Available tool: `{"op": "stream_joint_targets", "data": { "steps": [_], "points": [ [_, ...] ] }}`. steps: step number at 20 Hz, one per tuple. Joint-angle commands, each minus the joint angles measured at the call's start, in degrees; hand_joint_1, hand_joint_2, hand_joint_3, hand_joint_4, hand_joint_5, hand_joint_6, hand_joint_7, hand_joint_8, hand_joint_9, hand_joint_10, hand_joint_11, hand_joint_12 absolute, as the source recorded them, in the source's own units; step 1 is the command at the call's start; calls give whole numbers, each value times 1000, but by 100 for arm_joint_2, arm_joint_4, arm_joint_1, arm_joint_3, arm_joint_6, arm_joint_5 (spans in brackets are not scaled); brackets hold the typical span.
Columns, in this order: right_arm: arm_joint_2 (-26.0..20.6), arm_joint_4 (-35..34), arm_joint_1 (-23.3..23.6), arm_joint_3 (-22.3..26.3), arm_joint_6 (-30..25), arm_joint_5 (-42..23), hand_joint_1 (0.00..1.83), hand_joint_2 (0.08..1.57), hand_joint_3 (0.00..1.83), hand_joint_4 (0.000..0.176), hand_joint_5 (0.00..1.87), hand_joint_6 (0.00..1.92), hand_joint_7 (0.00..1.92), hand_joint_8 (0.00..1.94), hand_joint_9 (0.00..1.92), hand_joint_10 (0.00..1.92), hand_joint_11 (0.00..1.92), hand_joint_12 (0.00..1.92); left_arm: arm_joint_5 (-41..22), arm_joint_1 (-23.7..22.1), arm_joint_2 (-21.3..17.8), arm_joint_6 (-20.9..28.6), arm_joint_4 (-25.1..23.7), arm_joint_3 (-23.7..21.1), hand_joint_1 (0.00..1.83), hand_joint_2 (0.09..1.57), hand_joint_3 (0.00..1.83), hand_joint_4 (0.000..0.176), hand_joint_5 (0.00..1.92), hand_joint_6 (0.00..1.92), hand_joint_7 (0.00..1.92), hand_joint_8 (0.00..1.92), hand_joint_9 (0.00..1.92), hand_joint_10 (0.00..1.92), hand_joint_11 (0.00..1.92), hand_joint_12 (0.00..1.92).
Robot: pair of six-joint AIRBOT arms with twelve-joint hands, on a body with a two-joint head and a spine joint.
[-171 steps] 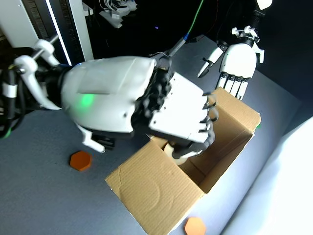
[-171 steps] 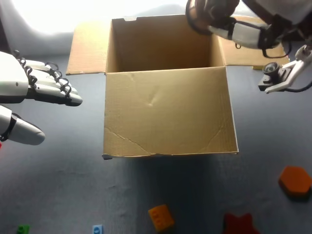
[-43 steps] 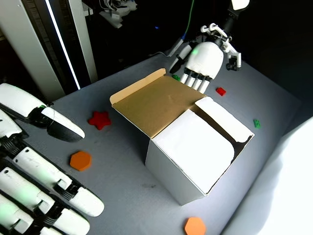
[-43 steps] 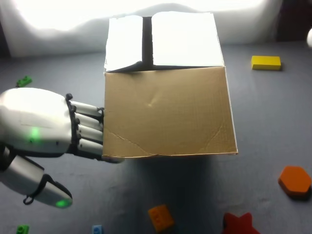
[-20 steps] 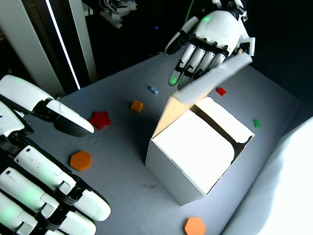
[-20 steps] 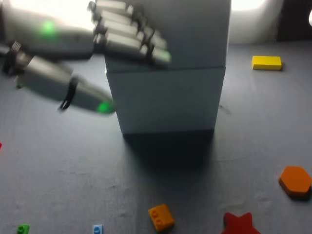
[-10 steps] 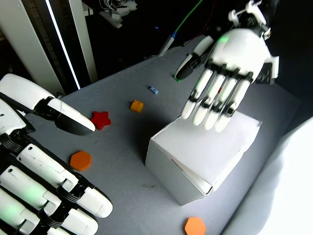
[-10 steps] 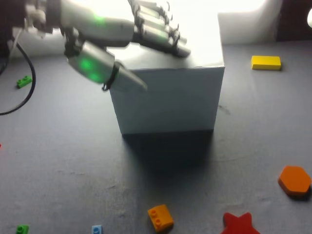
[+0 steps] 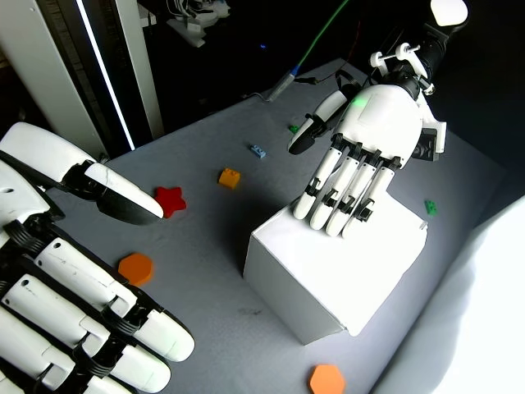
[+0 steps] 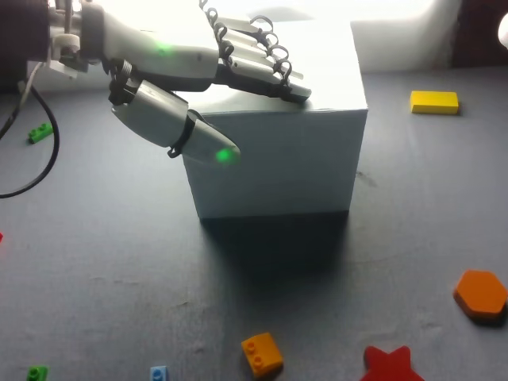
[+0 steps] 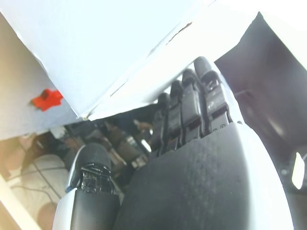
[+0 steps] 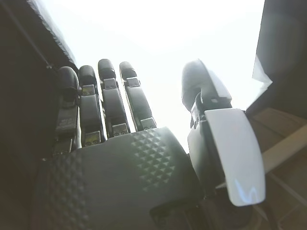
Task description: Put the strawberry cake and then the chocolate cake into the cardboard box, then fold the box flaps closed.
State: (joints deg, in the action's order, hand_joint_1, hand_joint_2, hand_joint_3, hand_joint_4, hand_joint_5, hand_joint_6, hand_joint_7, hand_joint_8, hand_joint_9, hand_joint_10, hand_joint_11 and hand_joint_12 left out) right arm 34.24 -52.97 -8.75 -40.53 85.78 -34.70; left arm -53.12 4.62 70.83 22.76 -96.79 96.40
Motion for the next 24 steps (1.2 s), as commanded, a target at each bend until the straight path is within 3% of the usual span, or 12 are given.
{"op": "stream_joint_targets", "data": {
  "steps": [1,10,13,14,15,17,18,19,20,21,22,24],
  "points": [
    [-71,223,69,-16,-9,-511,0,1374,0,0,187,5,229,1,195,6,0,626,48,-94,-128,42,227,-11,0,1283,3,0,184,0,170,0,176,0,0,578],
    [-72,223,57,-14,23,-393,0,1359,0,0,176,0,206,0,184,0,0,670,-108,-939,-1137,700,-497,-567,0,1276,0,0,191,0,177,1,178,2,0,619],
    [-71,223,47,-12,234,-58,0,1281,0,0,259,29,296,21,256,29,0,798,-274,-1093,-1575,890,-721,-882,14,1257,0,0,301,14,332,14,301,17,0,824],
    [-69,223,35,-12,249,3,22,1253,0,0,444,71,507,50,416,110,0,1006,-312,-1094,-1725,943,-836,-984,52,1248,0,0,447,31,554,38,494,60,30,1034],
    [-69,223,33,-12,279,67,130,1219,2,0,627,113,722,71,522,333,0,1225,-339,-1082,-1856,973,-951,-1061,124,1235,0,0,618,63,735,82,697,158,151,1252],
    [-68,223,37,-12,360,292,233,1231,4,0,832,167,940,161,500,1006,60,1745,-340,-897,-2123,1007,-994,-1189,223,1244,1,0,846,57,912,153,726,566,301,1416],
    [-63,223,37,-11,433,381,184,1273,2,0,834,318,908,464,495,1285,175,1886,-340,-777,-2258,1011,-994,-1254,221,1269,3,0,932,136,1004,255,755,786,361,1476],
    [-60,223,38,-11,476,422,192,1282,1,0,837,487,848,941,537,1580,322,1914,-340,-701,-2356,1014,-994,-1310,189,1296,5,0,919,329,1008,459,761,989,390,1554],
    [-55,224,40,-11,582,504,198,1305,4,0,820,935,917,1281,721,1811,577,1920,-343,-624,-2454,1015,-994,-1382,189,1316,5,0,910,678,1070,792,874,1280,517,1671],
    [-43,245,45,-12,751,648,205,1348,10,0,829,1284,1042,1418,898,1857,759,1921,-355,-569,-2547,1015,-995,-1468,196,1329,5,0,889,1006,1101,1057,960,1486,633,1776],
    [-15,259,42,-3,995,761,209,1370,10,0,842,1456,1099,1508,986,1891,848,1921,-387,-542,-2715,1015,-1004,-1655,176,1342,5,0,874,1215,1108,1252,1014,1618,726,1859],
    [8,268,43,0,1246,878,213,1418,13,0,924,1571,1215,1652,1198,1920,1112,1921,-478,-536,-2941,1020,-1007,-1966,70,1402,13,0,952,1539,1124,1537,1080,1784,927,1919]
  ]
}}
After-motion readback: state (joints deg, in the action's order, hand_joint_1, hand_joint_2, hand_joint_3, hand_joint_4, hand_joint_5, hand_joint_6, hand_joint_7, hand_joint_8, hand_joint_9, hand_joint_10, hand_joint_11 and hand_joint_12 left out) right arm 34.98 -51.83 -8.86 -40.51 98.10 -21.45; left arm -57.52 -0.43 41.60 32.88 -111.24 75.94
